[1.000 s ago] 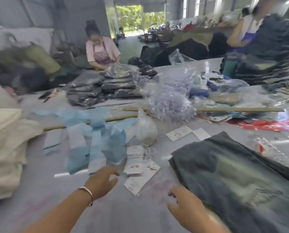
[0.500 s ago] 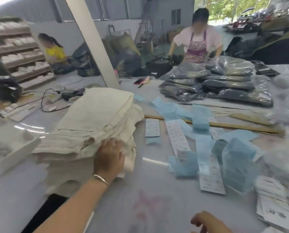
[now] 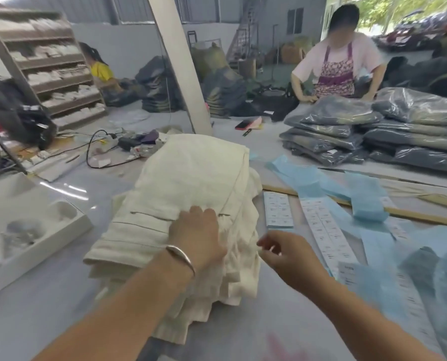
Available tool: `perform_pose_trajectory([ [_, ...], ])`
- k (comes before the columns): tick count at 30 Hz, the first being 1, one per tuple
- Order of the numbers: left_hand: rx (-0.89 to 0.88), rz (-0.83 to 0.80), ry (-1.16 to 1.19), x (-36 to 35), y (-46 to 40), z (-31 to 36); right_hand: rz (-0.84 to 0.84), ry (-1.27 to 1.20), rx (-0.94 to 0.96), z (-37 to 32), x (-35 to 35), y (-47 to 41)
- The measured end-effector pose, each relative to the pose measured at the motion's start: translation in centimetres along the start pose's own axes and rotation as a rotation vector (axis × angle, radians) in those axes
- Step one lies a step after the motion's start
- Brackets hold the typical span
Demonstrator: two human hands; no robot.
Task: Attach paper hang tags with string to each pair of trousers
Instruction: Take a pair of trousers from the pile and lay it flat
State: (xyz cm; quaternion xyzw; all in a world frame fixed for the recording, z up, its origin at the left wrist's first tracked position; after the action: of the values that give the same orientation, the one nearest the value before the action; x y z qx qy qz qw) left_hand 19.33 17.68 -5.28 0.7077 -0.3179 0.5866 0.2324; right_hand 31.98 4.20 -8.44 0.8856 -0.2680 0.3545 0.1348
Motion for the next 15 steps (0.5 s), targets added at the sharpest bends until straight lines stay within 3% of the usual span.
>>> perform_pose_trajectory([
  [2,-0.013,0.125,-0.033,1.2,-0.9,-0.2,-0.017,-0.210,-0.045,-2.5,-0.1,-2.7],
  [4,0.016,0.132,0.038,2.7,-2.3,-2.3,-0.072,-0.427,-0.120,-4.5,-0.5,-4.8],
  [8,-0.013,0.228,0.398,6.3,-1.2,-6.0,-0.245,-0.812,-0.380,-7.1,-1.1,-7.4],
  [11,-0.260,0.298,0.754,7.2,3.4,-3.7,-0.505,-1.107,-0.430,-9.6,-1.7,-8.4],
  [13,-0.455,0.182,0.865,6.6,5.8,-1.4,-0.492,-1.090,-0.391,-10.4,-2.3,-8.9],
  [15,-0.450,0.058,0.910,5.4,6.2,-1.8,-0.377,-0.944,-0.380,-10.0,-2.3,-8.7],
])
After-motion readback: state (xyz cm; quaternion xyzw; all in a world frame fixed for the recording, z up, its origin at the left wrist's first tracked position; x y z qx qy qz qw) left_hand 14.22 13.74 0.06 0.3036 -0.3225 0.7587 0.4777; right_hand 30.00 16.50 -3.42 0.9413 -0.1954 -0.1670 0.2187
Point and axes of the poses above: each hand's wrist, its own y-axis away from the middle knuckle, its own x-axis out of the back of the hand, z = x × y, the point moved 4 cm from there along -y, towards the middle knuckle, and after that the axes turned 7 degrees about -x, right-handed, at the moved point
